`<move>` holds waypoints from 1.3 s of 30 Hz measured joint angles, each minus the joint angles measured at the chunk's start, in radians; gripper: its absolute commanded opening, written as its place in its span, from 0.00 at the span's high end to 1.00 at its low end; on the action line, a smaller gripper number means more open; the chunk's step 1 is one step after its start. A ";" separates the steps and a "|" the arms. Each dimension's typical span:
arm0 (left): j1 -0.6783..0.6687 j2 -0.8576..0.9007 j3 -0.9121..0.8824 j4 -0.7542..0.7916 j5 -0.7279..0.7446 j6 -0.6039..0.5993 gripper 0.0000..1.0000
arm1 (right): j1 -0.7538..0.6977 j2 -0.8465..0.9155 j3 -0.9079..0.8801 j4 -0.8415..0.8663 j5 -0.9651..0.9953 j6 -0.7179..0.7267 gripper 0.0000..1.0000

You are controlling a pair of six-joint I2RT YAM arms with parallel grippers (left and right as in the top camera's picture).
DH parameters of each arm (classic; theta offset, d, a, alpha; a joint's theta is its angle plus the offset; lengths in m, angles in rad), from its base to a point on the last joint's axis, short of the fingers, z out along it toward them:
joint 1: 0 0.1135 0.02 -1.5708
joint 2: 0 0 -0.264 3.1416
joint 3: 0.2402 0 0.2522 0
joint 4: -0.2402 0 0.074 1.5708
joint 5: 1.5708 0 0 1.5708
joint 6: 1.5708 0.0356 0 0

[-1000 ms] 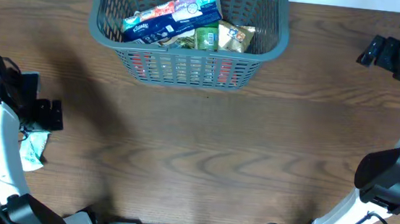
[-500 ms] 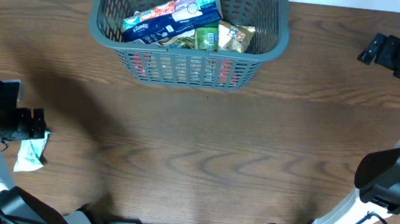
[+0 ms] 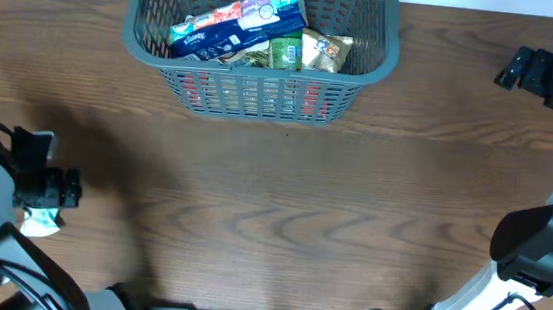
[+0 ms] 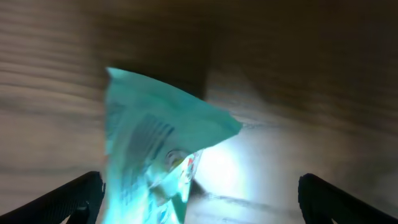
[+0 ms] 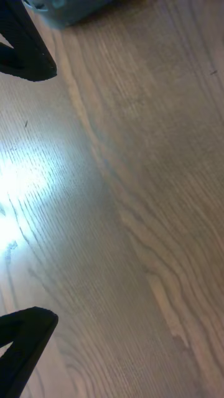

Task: Pack container
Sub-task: 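Lower the left gripper onto the mint-green wipes packet and grasp it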

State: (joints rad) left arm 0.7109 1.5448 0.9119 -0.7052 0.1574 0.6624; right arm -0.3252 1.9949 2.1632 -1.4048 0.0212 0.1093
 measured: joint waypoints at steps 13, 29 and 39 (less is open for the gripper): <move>0.057 0.058 -0.039 0.074 -0.011 0.000 0.02 | 0.000 0.000 0.000 -0.011 0.000 0.000 0.01; 0.077 0.132 -0.039 0.120 0.001 0.000 0.01 | 0.000 0.000 0.000 -0.028 0.001 0.000 0.01; 0.079 0.132 -0.039 0.122 0.002 0.006 0.39 | 0.000 0.000 0.000 -0.036 0.001 0.000 0.01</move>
State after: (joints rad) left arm 0.7895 1.6768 0.8734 -0.5827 0.1596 0.6685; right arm -0.3252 1.9949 2.1632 -1.4406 0.0219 0.1093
